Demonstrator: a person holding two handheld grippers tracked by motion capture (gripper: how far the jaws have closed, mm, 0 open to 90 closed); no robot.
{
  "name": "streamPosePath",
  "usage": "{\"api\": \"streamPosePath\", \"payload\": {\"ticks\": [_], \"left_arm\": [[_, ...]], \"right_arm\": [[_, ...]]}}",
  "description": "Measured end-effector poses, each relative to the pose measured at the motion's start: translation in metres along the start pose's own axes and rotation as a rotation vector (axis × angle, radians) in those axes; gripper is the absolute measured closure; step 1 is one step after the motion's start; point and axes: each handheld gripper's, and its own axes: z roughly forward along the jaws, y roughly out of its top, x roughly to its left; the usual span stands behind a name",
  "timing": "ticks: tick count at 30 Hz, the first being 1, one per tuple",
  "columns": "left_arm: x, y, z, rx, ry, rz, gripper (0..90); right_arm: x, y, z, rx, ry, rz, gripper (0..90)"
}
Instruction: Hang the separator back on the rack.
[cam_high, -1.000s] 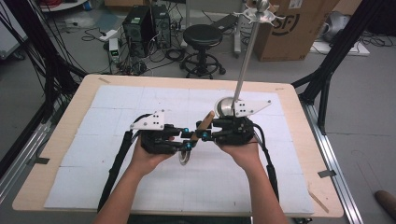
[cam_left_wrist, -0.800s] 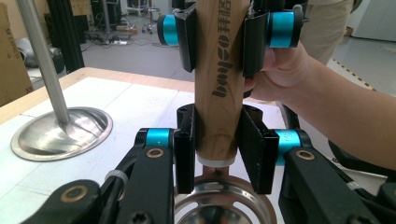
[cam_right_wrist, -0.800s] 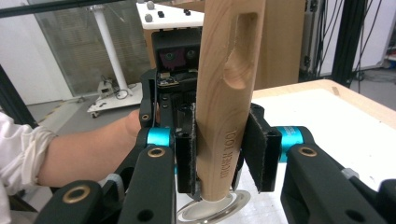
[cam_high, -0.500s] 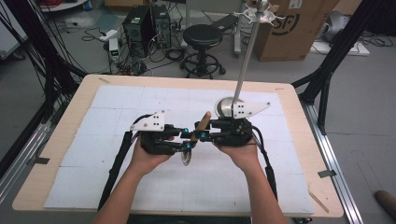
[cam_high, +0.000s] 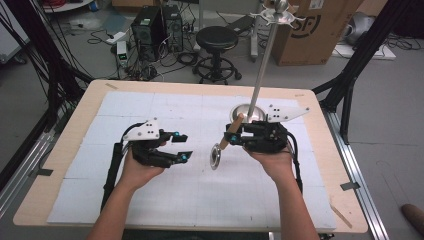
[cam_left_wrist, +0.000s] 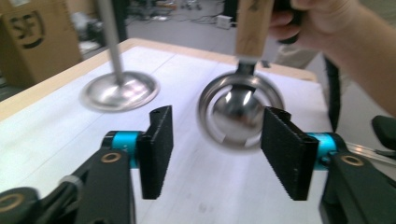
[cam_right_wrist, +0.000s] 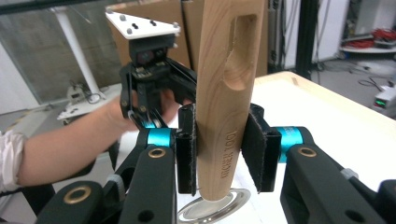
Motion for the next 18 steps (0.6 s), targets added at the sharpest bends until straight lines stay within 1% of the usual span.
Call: {"api": "streamPosePath", "payload": {"ticks": [3,6,9,11,15,18], "left_arm": [[0.004,-0.004,-0.013,-0.009,0.038,-0.012,34.8],[0.008,-0.008,-0.024,-0.007,0.076,-0.014,32.3],[0.012,-0.012,-0.032,-0.009,0.096,-0.029,29.3],[0.014,-0.014,-0.035,0.001,0.114,-0.033,27.1],[0.016,-0.018,-0.036,0.046,0.161,-0.034,19.5],[0.017,-0.02,-0.039,0.052,0.165,-0.04,17.5]], "right_arm": [[-0.001,0.001,-0.007,0.011,-0.019,0.002,68.4],[-0.002,0.003,-0.012,0.018,-0.042,0.001,68.4],[-0.003,0.005,-0.018,0.025,-0.057,0.002,68.4],[-0.004,0.006,-0.022,0.029,-0.07,0.003,68.4],[-0.006,0.009,-0.032,0.036,-0.095,0.013,68.4],[-0.008,0.012,-0.04,0.047,-0.118,0.015,68.4]]}}
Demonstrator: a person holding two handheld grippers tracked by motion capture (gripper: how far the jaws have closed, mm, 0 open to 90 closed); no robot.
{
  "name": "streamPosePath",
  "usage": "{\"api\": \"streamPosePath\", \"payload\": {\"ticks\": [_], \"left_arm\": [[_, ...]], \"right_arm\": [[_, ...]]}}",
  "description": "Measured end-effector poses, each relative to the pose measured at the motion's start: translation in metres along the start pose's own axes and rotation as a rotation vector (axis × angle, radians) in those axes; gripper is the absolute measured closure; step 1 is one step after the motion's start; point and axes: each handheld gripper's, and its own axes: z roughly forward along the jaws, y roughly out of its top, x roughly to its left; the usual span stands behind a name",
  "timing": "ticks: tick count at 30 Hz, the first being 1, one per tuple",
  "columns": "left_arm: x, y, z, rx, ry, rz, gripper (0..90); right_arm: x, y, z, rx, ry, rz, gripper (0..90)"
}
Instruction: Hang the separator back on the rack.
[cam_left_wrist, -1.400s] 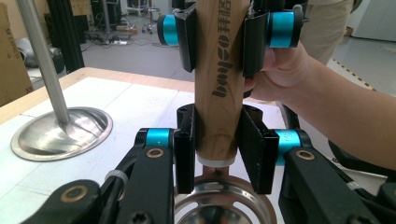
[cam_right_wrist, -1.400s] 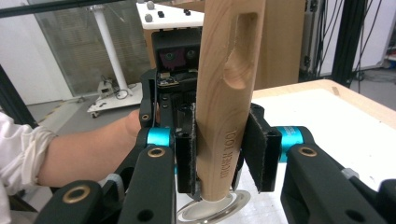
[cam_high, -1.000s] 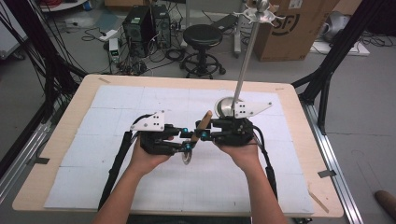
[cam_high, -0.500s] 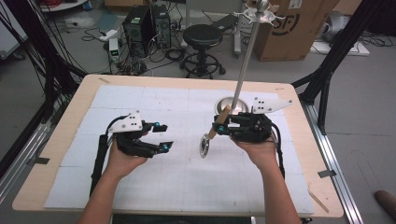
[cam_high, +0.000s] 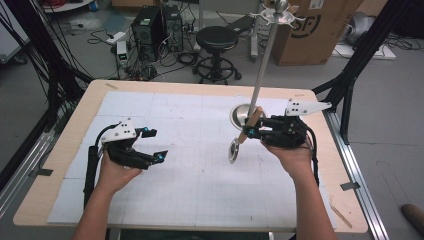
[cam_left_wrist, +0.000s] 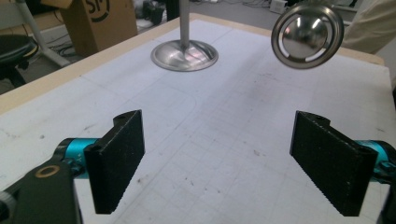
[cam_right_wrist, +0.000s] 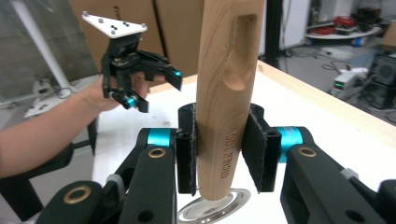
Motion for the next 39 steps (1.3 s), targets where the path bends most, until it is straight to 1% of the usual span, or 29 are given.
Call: {"api": "streamPosePath", "payload": {"ticks": [4,7,11,13,17,21,26,28,32,36,39], "left_arm": [[0.003,-0.002,-0.003,0.001,0.018,-0.004,16.0],[0.005,-0.003,-0.006,0.0,0.041,-0.011,12.4],[0.008,-0.005,-0.007,0.003,0.046,-0.019,10.8],[0.008,-0.005,-0.007,-0.004,0.045,-0.023,10.7],[0.008,-0.004,-0.007,-0.004,0.046,-0.018,10.7],[0.007,-0.004,-0.007,-0.016,0.044,-0.012,10.7],[0.008,-0.004,-0.007,-0.02,0.045,-0.01,10.8],[0.008,-0.004,-0.007,-0.022,0.036,-0.014,10.8],[0.008,-0.004,-0.007,-0.022,0.041,-0.016,10.9],[0.008,-0.004,-0.008,-0.026,0.038,-0.016,10.8],[0.008,-0.004,-0.008,-0.028,0.042,-0.017,10.9]], "right_arm": [[-0.007,0.004,-0.011,0.008,-0.033,0.008,68.4],[-0.014,0.008,-0.023,0.017,-0.063,0.019,68.4],[-0.023,0.018,-0.037,0.026,-0.101,0.018,68.3],[-0.028,0.024,-0.043,0.028,-0.119,0.016,68.4],[-0.037,0.036,-0.052,0.04,-0.152,0.016,68.4],[-0.045,0.05,-0.057,0.049,-0.176,0.017,68.4],[-0.056,0.064,-0.06,0.058,-0.202,0.02,68.3],[-0.061,0.07,-0.062,0.066,-0.221,0.03,68.3],[-0.07,0.082,-0.063,0.076,-0.25,0.036,68.3],[-0.077,0.092,-0.063,0.072,-0.268,0.043,68.3],[-0.08,0.099,-0.063,0.082,-0.284,0.044,68.3]]}}
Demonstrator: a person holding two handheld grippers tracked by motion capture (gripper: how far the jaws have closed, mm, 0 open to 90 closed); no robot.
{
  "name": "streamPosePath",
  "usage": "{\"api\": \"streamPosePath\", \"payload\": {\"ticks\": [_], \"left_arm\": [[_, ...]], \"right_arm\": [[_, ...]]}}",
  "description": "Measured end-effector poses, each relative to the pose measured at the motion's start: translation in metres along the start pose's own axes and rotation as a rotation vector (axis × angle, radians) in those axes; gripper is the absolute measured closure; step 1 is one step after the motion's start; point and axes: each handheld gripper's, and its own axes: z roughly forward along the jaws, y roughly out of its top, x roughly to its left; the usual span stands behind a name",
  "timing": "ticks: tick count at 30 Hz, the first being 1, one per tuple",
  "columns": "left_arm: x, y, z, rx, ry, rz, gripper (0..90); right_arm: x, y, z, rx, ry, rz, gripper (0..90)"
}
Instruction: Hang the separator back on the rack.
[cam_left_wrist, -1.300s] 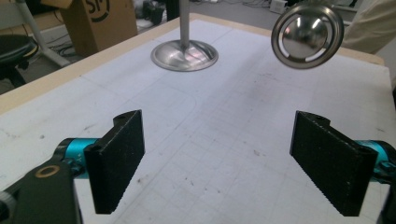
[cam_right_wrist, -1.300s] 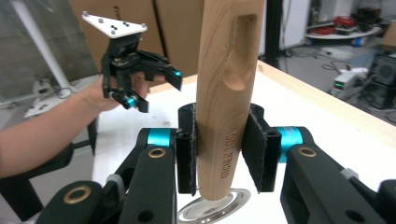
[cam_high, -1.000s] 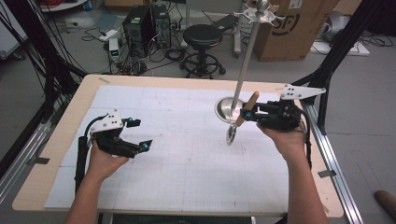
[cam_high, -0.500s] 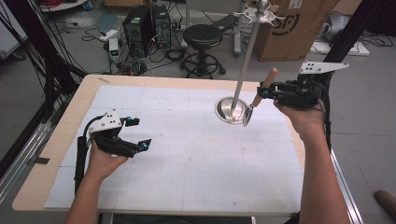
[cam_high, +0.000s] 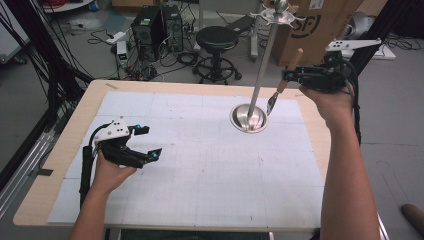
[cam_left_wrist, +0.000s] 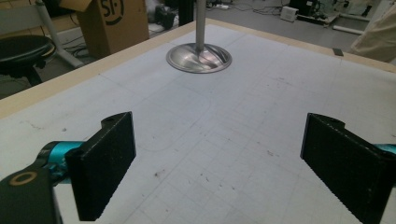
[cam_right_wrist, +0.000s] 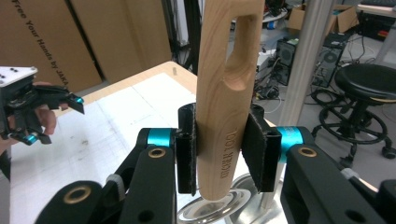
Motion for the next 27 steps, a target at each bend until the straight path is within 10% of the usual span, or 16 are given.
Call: {"api": "streamPosePath", "payload": {"ticks": [27], "left_arm": [[0.0,0.0,-0.001,-0.016,-0.022,0.003,10.8]], "right_arm": [[-0.018,0.048,0.012,0.057,-0.133,0.01,68.3]]}}
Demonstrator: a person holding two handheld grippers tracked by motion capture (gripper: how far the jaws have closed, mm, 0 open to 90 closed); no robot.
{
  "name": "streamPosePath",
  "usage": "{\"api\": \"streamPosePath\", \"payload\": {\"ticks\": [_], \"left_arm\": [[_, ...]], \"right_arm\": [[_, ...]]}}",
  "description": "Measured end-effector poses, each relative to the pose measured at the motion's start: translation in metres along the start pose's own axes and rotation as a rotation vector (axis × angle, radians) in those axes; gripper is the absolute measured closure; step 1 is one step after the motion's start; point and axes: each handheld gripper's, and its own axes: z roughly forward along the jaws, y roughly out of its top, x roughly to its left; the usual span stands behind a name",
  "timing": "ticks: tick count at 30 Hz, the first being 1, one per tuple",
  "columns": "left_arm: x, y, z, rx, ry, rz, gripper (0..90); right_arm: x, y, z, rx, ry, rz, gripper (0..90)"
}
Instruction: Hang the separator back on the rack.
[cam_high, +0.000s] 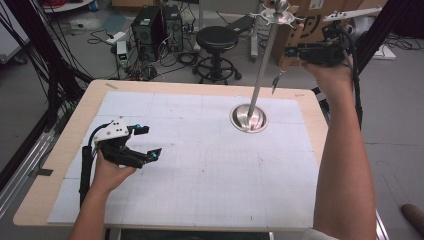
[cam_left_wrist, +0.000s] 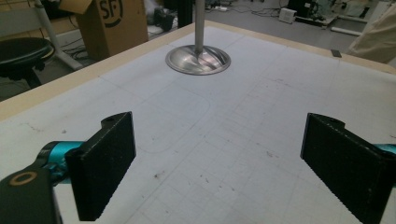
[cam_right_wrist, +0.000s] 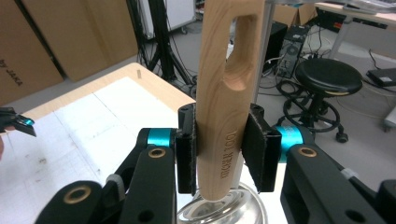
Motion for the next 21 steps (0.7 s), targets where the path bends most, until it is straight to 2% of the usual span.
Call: {"api": "streamPosePath", "payload": {"ticks": [4,7,15,21], "left_arm": [[-0.0003,0.0002,-0.0004,-0.008,-0.012,0.0,10.8],[0.0001,0.0,-0.0006,-0.011,-0.016,-0.004,10.8],[0.0006,0.0003,-0.0017,-0.015,-0.015,-0.001,10.8],[0.0005,0.0002,-0.0015,-0.014,-0.015,0.001,10.8]], "right_arm": [[0.0003,0.0018,0.0036,-0.007,0.005,0.005,68.3],[-0.0012,0.0031,0.0044,-0.002,-0.009,0.014,68.3],[-0.0085,0.0028,0.0009,-0.009,-0.03,0.027,68.4],[-0.0088,0.0008,0.0019,-0.002,-0.035,0.028,68.4]]}}
